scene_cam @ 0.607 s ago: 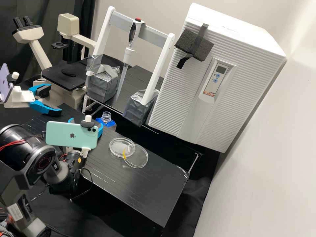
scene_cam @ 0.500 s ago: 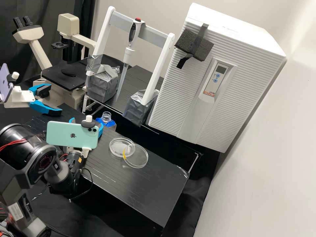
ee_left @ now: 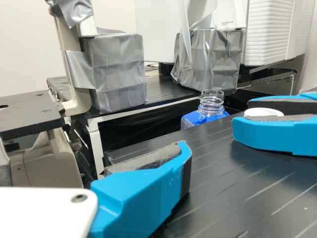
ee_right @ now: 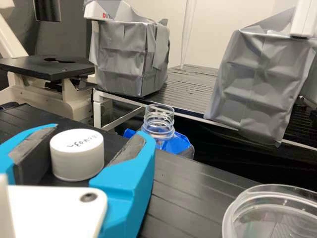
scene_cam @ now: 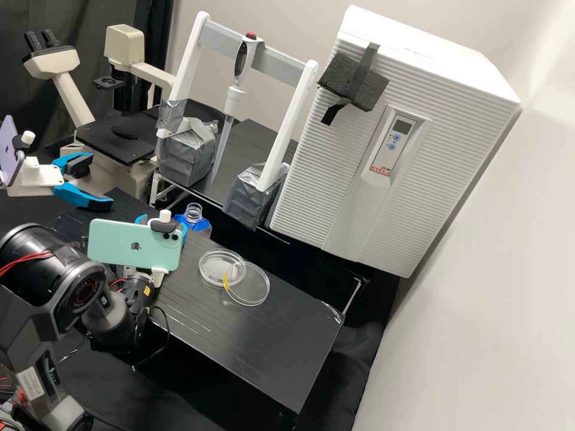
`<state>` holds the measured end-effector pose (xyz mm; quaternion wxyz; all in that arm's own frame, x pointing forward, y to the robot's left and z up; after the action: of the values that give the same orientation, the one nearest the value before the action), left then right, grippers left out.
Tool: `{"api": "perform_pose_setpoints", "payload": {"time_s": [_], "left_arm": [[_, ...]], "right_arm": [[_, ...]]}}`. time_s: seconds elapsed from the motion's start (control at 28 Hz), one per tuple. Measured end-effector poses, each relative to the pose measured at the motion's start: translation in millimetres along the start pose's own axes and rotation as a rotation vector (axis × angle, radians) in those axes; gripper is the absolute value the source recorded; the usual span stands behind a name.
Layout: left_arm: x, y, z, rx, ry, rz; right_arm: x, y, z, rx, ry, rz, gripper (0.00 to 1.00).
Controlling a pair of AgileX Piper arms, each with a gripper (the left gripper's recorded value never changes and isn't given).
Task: Close the bottle
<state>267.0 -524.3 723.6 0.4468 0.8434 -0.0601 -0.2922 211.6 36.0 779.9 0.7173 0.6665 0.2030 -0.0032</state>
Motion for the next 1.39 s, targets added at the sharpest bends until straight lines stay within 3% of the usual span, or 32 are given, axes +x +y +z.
{"api": "perform_pose_setpoints", "payload": {"time_s": [0.61, 1.0, 1.07, 1.21, 1.39], "left_arm": [[0.0, 0.0, 0.0, 0.0, 0.0, 0.0], [0.0, 0.0, 0.0, 0.01, 0.0, 0.0], [0.0, 0.0, 0.0, 0.022, 0.0, 0.0], [0.0, 0.1, -0.3, 0.024, 0.004, 0.001], [0.0, 0.4, -1.1, 0.02, 0.013, 0.005]], "right_arm": [[-7, 5.2, 0.5, -0.012, -0.014, 0.027, 0.0], [-8, 5.0, 0.5, -0.015, -0.012, 0.024, 0.0], [-7, 4.1, -0.6, -0.016, -0.006, 0.019, 0.0], [-3, 3.7, -5.8, -0.018, 0.01, 0.012, 0.0], [8, 12.9, -13.8, -0.01, 0.03, 0.066, 0.0]]}}
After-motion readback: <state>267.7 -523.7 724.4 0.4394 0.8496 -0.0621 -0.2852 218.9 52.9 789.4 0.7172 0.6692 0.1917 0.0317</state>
